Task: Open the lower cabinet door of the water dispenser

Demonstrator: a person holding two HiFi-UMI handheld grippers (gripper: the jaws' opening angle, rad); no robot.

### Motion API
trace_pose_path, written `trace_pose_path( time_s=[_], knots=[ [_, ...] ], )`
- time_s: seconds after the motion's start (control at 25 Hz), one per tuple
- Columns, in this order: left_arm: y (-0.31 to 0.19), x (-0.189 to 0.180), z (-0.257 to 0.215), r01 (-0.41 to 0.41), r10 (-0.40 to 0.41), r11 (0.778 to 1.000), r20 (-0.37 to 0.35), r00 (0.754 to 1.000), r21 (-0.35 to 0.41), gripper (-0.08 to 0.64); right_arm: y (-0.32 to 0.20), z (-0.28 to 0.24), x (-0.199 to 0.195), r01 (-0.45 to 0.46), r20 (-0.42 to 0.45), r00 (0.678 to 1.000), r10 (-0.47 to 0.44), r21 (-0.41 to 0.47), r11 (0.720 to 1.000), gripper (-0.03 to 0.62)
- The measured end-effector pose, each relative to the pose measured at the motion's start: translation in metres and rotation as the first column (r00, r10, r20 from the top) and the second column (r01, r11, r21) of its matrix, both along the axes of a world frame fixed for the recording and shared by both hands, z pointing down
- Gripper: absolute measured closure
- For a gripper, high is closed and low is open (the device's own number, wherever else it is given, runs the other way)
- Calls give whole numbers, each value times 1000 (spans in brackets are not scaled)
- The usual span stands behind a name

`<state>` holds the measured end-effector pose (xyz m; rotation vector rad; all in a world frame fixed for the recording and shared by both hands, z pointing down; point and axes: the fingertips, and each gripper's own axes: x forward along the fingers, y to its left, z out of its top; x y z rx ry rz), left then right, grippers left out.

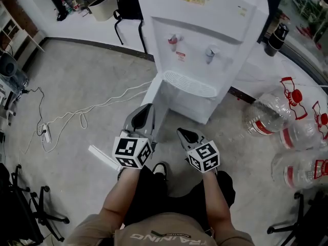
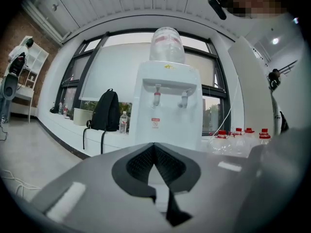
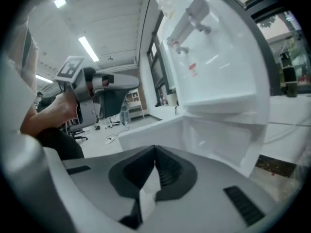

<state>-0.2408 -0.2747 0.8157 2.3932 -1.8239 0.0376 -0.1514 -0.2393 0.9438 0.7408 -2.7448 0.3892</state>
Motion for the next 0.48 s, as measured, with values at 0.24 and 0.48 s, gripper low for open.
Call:
trace_pose_path(
  time_s=[0.24,0.48],
  knots=[
    [-15,43,5,-64,63,998,82,995,20,552,-23,-48,75,-234,38,972,231,120,965,581],
    [-22,110,11,-180,179,984,69,981,16,552,-38,-87,132,-423,61,905,421,225,878,581]
  ],
)
